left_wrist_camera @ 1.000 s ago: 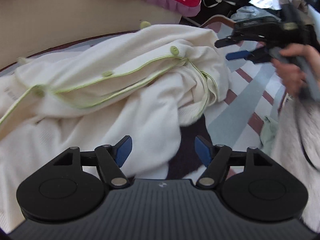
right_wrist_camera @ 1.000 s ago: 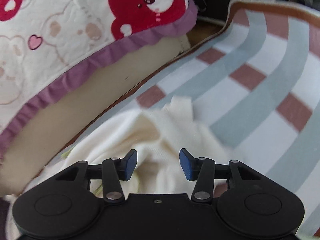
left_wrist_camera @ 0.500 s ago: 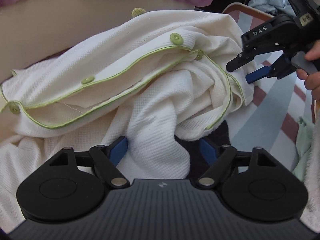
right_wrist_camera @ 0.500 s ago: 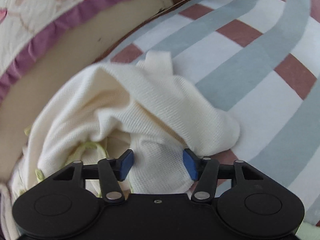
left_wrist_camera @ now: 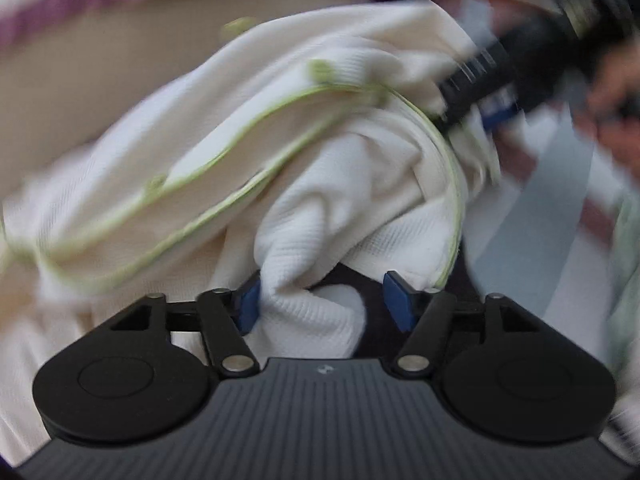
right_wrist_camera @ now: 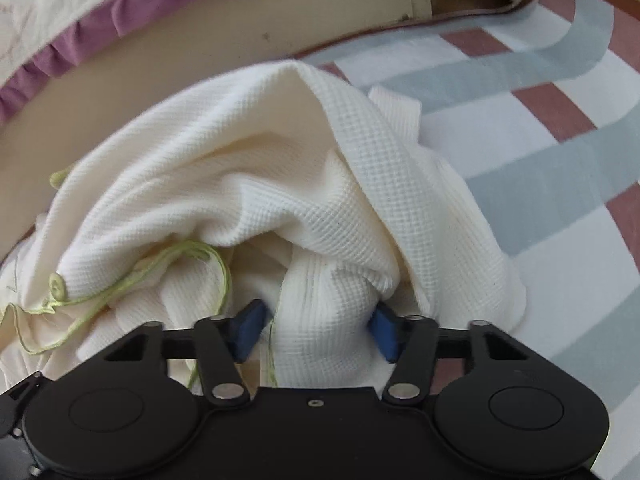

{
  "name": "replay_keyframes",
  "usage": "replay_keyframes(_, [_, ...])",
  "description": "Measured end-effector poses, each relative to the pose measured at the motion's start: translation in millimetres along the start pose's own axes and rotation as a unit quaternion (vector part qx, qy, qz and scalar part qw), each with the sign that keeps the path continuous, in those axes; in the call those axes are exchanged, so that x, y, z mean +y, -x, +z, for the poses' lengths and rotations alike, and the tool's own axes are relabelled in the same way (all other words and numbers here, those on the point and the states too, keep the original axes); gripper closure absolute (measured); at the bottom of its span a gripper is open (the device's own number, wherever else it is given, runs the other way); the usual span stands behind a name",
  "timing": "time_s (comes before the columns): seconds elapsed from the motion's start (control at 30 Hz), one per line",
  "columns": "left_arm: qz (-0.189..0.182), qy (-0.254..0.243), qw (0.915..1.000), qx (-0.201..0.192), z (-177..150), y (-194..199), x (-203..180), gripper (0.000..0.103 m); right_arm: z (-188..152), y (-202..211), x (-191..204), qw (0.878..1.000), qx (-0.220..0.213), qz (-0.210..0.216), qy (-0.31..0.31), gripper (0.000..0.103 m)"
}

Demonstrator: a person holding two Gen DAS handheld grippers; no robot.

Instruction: Fold clothes

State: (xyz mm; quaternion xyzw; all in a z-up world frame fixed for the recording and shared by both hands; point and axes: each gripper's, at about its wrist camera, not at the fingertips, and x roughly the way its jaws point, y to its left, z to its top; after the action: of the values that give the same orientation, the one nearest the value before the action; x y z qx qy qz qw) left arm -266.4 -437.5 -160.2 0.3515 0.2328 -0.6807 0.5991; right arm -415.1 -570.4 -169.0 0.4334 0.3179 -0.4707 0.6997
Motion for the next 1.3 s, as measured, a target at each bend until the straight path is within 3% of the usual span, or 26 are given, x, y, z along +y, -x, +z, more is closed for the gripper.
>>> replay_keyframes(0.03, [0.017,-0.016,0.9997,-0.001,2.7,-0.4,-0.8,0.095,-0.5,0.7,-0.8,1.0,-0.005,0.003,-0.002,0.044])
replay_keyframes(0.1, [-0.002,0.042,0.9991,-0.006,6.9,8.7,21.7,0.096,-2.5,3.9,-6.7,1.0,-0.011,0.011,-0.021,0.049])
replay_keyframes(0.13, [0.008,0.059,0.9981,-0.018,7.6,19.6,32.6,0.096,-3.5,5.9,-9.4,0.999,-0.011,0.014,-0.028,0.05])
replay_keyframes(0.2, [0.052,0.047,0.9962,-0.053,10.3,49.6,46.0,0.096,-8.9,16.0,-17.4,0.996,-0.001,0.054,-0.076,0.053])
replay_keyframes(0.27, [0.095,0.033,0.9912,-0.086,17.3,78.7,53.7,0.096,-14.6,26.8,-26.0,0.987,0.011,0.099,-0.129,0.051])
replay_keyframes(0.37, [0.122,0.04,0.9825,-0.135,27.8,124.3,68.3,0.096,-23.3,33.6,-31.9,0.967,0.028,0.184,-0.175,0.055])
replay_keyframes(0.43, [0.117,0.059,0.9787,-0.158,30.5,150.1,79.3,0.096,-24.1,28.1,-18.3,0.976,0.047,0.155,-0.145,0.067])
replay_keyframes(0.47, [0.115,0.059,0.9773,-0.168,28.4,161.3,82.0,0.096,-23.7,29.3,-9.3,0.981,0.047,0.145,-0.123,0.085])
replay_keyframes(0.5, [0.113,0.06,0.9768,-0.172,29.6,168.0,83.8,0.096,-23.1,31.8,0.1,0.985,0.043,0.137,-0.098,0.094])
replay_keyframes(0.67, [0.095,0.093,0.9747,-0.18,19.2,213.0,107.3,0.096,-16.2,102.8,29.2,0.981,-0.027,0.192,-0.017,0.096])
replay_keyframes(0.77, [0.062,0.126,0.973,-0.183,10.2,245.6,133.0,0.096,-8.2,155.8,34.6,0.967,-0.048,0.251,0.021,0.096])
replay_keyframes(0.83, [0.024,0.137,0.9756,-0.17,2.3,269.1,150.5,0.096,-7.3,199.0,36.4,0.956,-0.052,0.285,0.05,0.097])
replay_keyframes(0.9, [-0.016,0.14,0.9809,-0.134,-7.0,286.6,163.1,0.096,-18.0,246.1,44.4,0.951,-0.056,0.289,0.096,0.097])
replay_keyframes(1.0, [-0.073,0.145,0.9832,-0.083,-24.1,305.9,167.4,0.096,-45.4,283.8,53.2,0.94,-0.015,0.312,0.134,0.097])
replay_keyframes(1.17, [-0.145,0.081,0.986,0.011,-50.7,299.8,128.3,0.094,-117.3,260.2,75.6,0.915,0.161,0.327,0.17,0.097])
replay_keyframes(1.23, [-0.167,0.065,0.9828,0.045,-57.7,284.5,111.1,0.089,-139.3,236.4,89.3,0.904,0.233,0.296,0.201,0.091])
replay_keyframes(1.3, [-0.181,0.047,0.9802,0.067,-63.3,270.3,97.9,0.078,-135.2,232.5,105.2,0.896,0.24,0.3,0.223,0.083])
